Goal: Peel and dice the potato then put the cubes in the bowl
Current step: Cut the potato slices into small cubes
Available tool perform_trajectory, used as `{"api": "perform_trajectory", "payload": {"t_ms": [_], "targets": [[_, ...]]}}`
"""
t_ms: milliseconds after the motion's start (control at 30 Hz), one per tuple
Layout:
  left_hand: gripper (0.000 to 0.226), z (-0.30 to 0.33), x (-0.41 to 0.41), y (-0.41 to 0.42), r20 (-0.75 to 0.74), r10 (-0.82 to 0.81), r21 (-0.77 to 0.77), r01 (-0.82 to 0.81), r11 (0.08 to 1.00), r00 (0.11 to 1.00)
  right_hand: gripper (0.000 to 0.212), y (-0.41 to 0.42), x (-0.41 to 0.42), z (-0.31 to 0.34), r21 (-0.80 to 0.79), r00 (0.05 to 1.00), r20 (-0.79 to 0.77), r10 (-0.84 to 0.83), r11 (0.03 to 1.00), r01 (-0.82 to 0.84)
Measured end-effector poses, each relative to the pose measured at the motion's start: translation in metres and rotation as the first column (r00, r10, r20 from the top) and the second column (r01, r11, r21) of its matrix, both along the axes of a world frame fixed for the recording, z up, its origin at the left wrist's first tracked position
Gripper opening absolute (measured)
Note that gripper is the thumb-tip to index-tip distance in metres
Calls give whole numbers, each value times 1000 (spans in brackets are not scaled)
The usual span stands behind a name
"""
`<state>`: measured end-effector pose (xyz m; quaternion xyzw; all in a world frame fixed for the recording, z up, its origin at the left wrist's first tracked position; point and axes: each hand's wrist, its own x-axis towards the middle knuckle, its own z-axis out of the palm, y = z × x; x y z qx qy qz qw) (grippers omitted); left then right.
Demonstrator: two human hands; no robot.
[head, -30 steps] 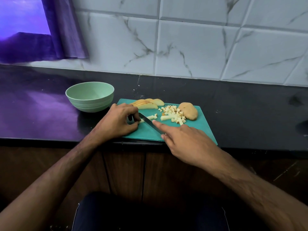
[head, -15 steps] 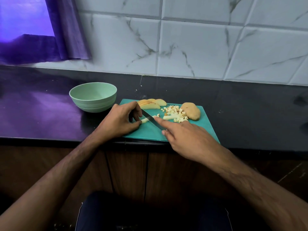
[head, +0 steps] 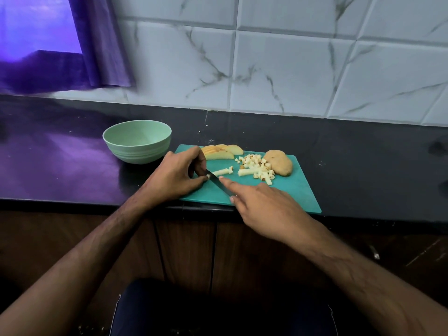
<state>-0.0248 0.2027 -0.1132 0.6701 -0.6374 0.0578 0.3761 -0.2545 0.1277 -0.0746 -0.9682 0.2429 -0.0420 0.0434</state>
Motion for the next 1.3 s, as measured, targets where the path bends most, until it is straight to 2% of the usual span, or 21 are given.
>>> {"api": "perform_trajectory", "payload": {"t_ms": [167, 367, 467, 667, 800, 900, 1067, 1133, 1233, 1300], "targets": [[23, -6, 9, -3, -59, 23, -24, -24, 999, 998, 51, -14, -18, 17, 29, 992, 126, -22, 999, 19], [37, -12, 23, -9, -36, 148, -100, -151, 983, 988, 49, -4, -34, 13, 45, 999, -6, 47, 998, -47], [41, -14, 26, -14, -10, 156, -65, -156, 986, 988, 50, -3, -22, 3, -7, 998, -25, 61, 998, -61], [51, -12, 25, -14, 41, 153, 83, -156, 984, 987, 52, -24, -13, 1, -233, 998, -64, -8, 972, -7], [55, -9, 19, -13, 61, 177, 204, -186, 961, 982, 51, -39, -17, 1, -265, 998, -41, -56, 963, 43], [49, -11, 19, -14, 109, 190, 217, -210, 953, 976, 49, -52, -19, 3, -148, 994, -52, -100, 985, 91], [48, -11, 17, -17, 187, 225, 216, -264, 940, 956, 47, -64, -22, 13, 262, 993, 48, -109, 961, 93], [48, -11, 15, -17, 213, 240, 219, -286, 933, 947, 48, -69, -25, 16, 329, 987, 111, -117, 941, 75], [48, -7, 12, -17, 284, 253, 218, -320, 922, 925, 48, -76, -29, 16, 346, 961, 236, -145, 937, 56], [48, -2, 11, -21, 350, 260, 197, -342, 919, 900, 47, -77, -28, 12, 468, 913, 370, -172, 884, -23]]}}
